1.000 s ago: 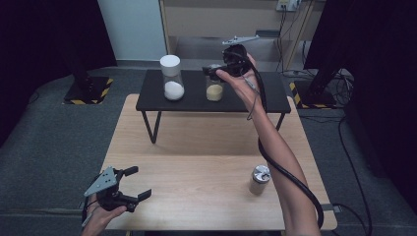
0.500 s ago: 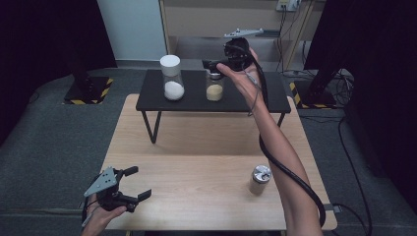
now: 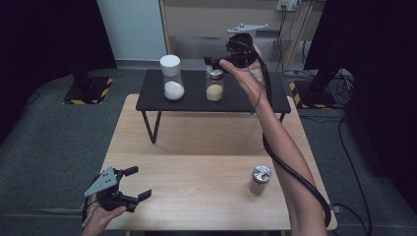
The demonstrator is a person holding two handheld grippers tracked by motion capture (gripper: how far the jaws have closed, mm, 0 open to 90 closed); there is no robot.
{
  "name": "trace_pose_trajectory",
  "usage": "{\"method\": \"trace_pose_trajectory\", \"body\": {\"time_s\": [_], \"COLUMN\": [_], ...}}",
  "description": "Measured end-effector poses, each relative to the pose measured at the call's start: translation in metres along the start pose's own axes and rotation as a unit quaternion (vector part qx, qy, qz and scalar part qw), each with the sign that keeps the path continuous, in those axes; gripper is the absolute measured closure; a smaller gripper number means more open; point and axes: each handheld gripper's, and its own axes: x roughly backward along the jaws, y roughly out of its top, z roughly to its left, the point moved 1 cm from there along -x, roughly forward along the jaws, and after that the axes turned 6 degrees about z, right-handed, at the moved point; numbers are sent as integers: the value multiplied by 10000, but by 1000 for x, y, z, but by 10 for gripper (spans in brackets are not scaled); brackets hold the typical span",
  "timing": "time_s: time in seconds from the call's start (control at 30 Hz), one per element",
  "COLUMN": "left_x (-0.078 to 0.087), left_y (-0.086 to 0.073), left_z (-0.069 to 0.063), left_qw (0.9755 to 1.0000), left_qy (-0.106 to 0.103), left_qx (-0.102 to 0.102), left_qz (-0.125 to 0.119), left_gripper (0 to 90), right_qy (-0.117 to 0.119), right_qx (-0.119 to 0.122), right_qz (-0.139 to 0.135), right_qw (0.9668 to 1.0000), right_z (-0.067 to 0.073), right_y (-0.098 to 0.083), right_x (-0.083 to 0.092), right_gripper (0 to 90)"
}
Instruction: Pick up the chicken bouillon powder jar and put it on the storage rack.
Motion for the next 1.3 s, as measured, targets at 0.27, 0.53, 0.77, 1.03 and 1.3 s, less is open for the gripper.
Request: {"method": "trace_pose_trajectory", "body": {"time_s": [0.27, 0.53, 0.77, 1.03, 1.3], "left_x": [0, 0, 0, -1, -1], "left_y": [0, 0, 0, 1, 0], "left_z": [0, 0, 0, -1, 0], "left_qw": [10000, 10000, 10000, 10000, 10000], "left_qy": [-2, 9, 14, 21, 31], "left_qx": [-1, -3, 0, -6, 8], "left_qz": [9, 15, 21, 32, 24], "left_gripper": [7, 7, 7, 7, 7], "right_qy": [118, 317, 540, 749, 869], "right_qx": [159, 235, 262, 495, 740], "right_qz": [-74, -247, -447, -549, -586], "right_qw": [9998, 9989, 9972, 9944, 9917], "right_z": [3, 4, 2, 10, 18], "right_y": [0, -2, -12, -29, -41], "right_x": [17, 38, 57, 72, 84], "right_gripper": [71, 72, 71, 70, 70]}}
